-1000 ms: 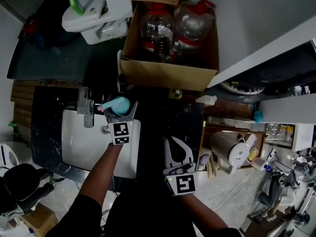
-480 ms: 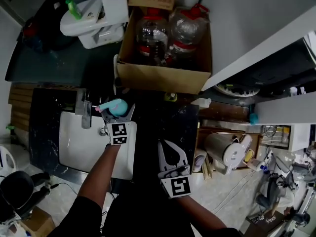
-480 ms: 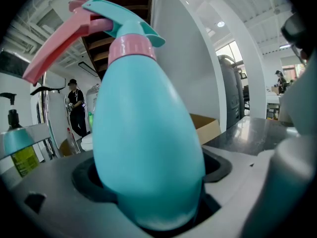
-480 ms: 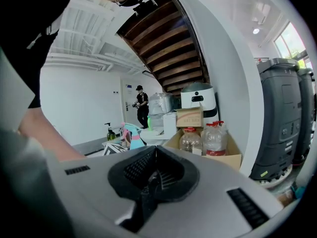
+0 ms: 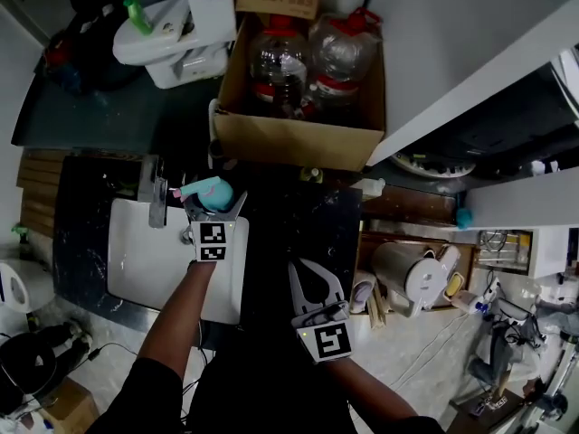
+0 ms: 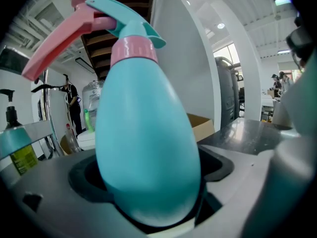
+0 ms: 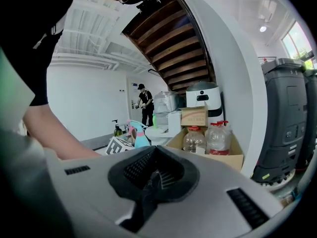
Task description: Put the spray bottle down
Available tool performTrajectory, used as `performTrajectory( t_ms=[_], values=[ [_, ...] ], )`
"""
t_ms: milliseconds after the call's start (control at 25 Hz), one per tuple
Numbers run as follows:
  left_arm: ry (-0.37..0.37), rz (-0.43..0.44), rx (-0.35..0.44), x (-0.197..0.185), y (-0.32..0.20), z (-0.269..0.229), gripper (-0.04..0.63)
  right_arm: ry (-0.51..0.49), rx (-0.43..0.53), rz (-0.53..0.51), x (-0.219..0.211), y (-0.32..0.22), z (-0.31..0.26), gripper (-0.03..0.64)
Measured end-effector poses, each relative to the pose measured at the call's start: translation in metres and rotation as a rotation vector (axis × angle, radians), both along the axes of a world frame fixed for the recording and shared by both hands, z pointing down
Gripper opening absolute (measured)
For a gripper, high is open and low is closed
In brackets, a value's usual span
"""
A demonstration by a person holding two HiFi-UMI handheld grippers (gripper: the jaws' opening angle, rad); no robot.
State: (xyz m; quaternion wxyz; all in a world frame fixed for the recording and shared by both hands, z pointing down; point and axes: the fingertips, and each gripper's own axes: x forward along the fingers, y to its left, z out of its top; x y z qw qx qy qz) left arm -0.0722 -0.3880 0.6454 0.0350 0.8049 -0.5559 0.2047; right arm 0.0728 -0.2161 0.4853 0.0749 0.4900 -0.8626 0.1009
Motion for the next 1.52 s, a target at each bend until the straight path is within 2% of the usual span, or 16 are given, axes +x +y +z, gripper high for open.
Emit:
performTrajectory(
  t_ms=[280, 760, 920, 1040, 1200, 1320, 1520],
  values=[
    [0.025, -0.008, -0.017, -0.004, 0.006, 0.001, 0.528, -0.014, 0.004, -0.013, -0.004, 0.013, -0.001, 0.017],
    [0.044, -0.007, -0.025, -0.014, 0.041, -0.006, 0.531, 0.009, 0.025, -0.011, -0.008, 0.023, -0.012, 0.017],
    [0.084, -0.009, -0.036, -0.016, 0.060, -0.011, 0.531, 0.009, 0.023, -0.011, -0.016, 0.036, -0.013, 0.016],
    [0.105, -0.016, -0.032, -0.020, 0.077, -0.019, 0.531, 0.009, 0.024, -0.012, -0.022, 0.043, -0.017, 0.017],
    [0.101, 0.022, -0.018, -0.011, 0.101, -0.033, 0.531, -0.006, 0.042, 0.015, -0.025, 0.053, -0.028, 0.017],
    [0.139, 0.002, -0.038, -0.015, 0.120, -0.042, 0.531, -0.004, 0.050, 0.021, -0.029, 0.067, -0.033, 0.016],
    [0.179, 0.006, 0.007, -0.023, 0.149, -0.074, 0.529, 0.036, 0.049, 0.057, -0.025, 0.094, -0.030, 0.017]
  ],
)
